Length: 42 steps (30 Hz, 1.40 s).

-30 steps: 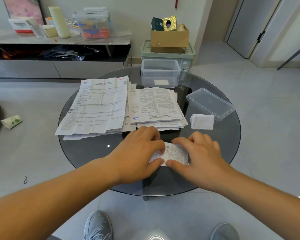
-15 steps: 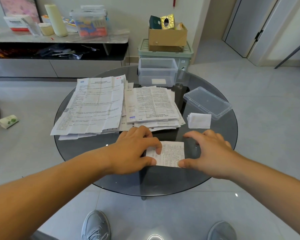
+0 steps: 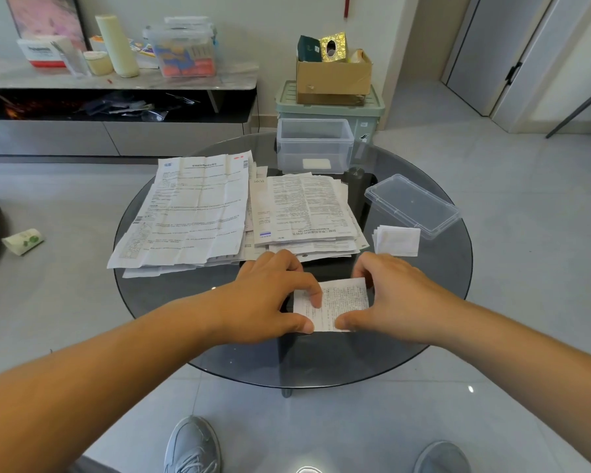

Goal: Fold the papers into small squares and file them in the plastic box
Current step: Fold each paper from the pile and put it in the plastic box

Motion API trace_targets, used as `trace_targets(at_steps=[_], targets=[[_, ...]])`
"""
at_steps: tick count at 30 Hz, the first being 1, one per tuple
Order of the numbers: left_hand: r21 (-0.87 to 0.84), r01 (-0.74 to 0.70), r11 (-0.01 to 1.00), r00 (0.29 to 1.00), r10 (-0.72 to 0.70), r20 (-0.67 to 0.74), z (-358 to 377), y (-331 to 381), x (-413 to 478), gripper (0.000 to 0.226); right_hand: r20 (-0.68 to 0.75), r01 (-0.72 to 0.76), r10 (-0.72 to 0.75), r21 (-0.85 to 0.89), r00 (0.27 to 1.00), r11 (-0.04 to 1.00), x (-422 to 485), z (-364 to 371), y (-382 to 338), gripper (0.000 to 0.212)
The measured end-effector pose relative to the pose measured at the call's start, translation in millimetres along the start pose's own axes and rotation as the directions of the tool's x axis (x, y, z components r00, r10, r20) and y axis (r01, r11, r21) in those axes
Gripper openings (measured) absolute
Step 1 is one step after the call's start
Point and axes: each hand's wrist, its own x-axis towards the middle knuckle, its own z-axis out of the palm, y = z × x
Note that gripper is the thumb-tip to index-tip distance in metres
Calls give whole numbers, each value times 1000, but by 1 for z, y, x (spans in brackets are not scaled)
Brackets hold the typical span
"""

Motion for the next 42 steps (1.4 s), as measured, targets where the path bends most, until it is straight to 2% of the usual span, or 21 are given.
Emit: trace_targets(at_steps=[5, 8, 10, 14, 17, 20, 23, 25, 27, 29, 32, 34, 38, 42], targets=[[-23, 7, 1000, 1000, -7, -4, 2, -2, 0, 40, 28, 4, -7, 105, 1000, 995, 2, 1, 1, 61], [-19, 6, 1000, 1000, -6, -19, 1, -2, 0, 43, 14, 14, -18, 253, 1000, 967, 5, 4, 6, 52], [-37, 13, 999, 999, -15, -39, 2, -1, -1, 46, -5, 25, -25, 403, 1000, 915, 4, 3, 8, 40], [-73, -4, 997, 988, -7, -156, 3, 2, -2, 52, -3, 1, 2, 674, 1000, 739, 0, 2, 7, 25], [-146, -16, 989, 966, -23, -259, 1, 9, -2, 51, -11, -9, 27, 758, 1000, 652, 0, 4, 6, 16], [-247, -4, 969, 962, -64, -266, 0, 15, -4, 53, -4, -11, 23, 798, 1000, 603, -1, 3, 4, 13], [-345, -7, 939, 965, -84, -248, 0, 16, -5, 52, -50, 44, -8, 780, 999, 624, -3, 1, 3, 12], [-473, -32, 880, 963, -100, -250, -1, 16, -4, 43, -162, 153, -52, 713, 986, 685, -4, -1, 4, 10], [-581, -59, 812, 961, -111, -252, -4, 19, -3, 26, -271, 272, -136, 566, 953, 778, -6, -3, 6, 7], [-591, -79, 803, 958, -103, -268, -6, 20, -3, 14, -318, 358, -239, 398, 918, 845, -9, -6, 7, 6], [-461, -44, 886, 968, -75, -238, -4, 17, -4, 19, -277, 468, -411, 182, 868, 865, -13, -4, 10, 14], [-305, -30, 952, 982, -30, -188, 1, 13, -6, 19, -194, 488, -460, 133, 866, 863, -13, 5, 14, 9], [-15, -35, 999, 979, 31, -203, 11, 9, -9, 21, -136, 472, -462, 49, 877, 880, -15, 19, 20, 10], [62, -48, 997, 977, 60, -206, 11, 11, -10, 28, -138, 431, -418, 77, 898, 899, -14, 19, 22, 5]])
